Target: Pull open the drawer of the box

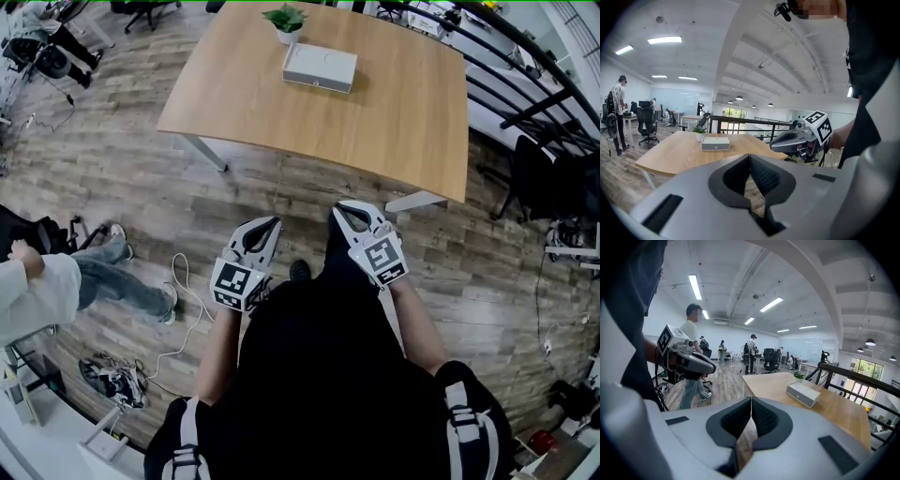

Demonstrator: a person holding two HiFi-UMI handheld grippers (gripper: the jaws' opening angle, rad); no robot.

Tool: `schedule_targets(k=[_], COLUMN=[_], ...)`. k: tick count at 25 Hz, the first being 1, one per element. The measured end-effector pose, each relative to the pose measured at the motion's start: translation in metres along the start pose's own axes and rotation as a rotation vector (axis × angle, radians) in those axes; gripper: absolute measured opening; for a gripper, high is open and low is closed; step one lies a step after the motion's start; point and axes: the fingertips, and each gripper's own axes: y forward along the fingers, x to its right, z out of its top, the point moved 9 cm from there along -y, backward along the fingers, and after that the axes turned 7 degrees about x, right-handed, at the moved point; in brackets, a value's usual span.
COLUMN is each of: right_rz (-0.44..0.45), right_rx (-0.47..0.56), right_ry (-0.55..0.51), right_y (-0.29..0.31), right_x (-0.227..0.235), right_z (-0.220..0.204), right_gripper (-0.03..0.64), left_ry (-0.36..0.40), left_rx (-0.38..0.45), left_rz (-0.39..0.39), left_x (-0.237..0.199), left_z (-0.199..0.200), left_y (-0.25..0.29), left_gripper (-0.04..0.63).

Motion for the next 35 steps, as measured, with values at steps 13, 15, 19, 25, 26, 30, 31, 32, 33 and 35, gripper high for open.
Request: schedule_targets(k=[13,15,19,25,26,30,31,32,33,35], right_rz=[0.023,0.033,0.054,0.08,0.083,0.097,0.099,0.1,0.101,0.101], right_rx=[-0.003,-0.004,-0.006,-0.012,-0.012,-0.016,-0.018,-0.021,-0.023,-0.026], right_ry=[0.007,0.006,-0.003,-0.02,-0.022,-0.027,-0.028,-0.028,-0.029,-0.031], right_y=[0.042,0.049,0.064,0.082,0.085,0.089,0.089,0.091,0.092,0.094], right_x=[0.026,0.031,0.042,0.064,0.068,0.087,0.091,0.097,0.102,0.112], right_z=[0.01,0.011,0.016,0.022,0.024,0.027,0.027,0.026,0.026,0.026], right_gripper=[0.026,0.025,0.026,0.026,0.026,0.026,0.026,0.026,0.026,0.026], left_ry=[0.0,-0.003,-0.011,-0.027,-0.029,-0.031,-0.032,-0.033,-0.035,-0.037], left_rx=[-0.017,-0.02,-0.021,-0.02,-0.019,-0.018,-0.019,-0.019,-0.02,-0.024], left_rz=[0.021,0.028,0.05,0.075,0.079,0.084,0.084,0.085,0.086,0.084], left_x=[-0.037,-0.042,-0.053,-0.066,-0.068,-0.071,-0.072,-0.073,-0.074,-0.075], left_z=[0.014,0.014,0.018,0.024,0.025,0.031,0.032,0.033,0.034,0.036], left_y=[0.021,0.024,0.031,0.048,0.052,0.069,0.073,0.078,0.083,0.093], left_gripper=[0.023,0.024,0.024,0.024,0.024,0.023,0.024,0.024,0.023,0.023])
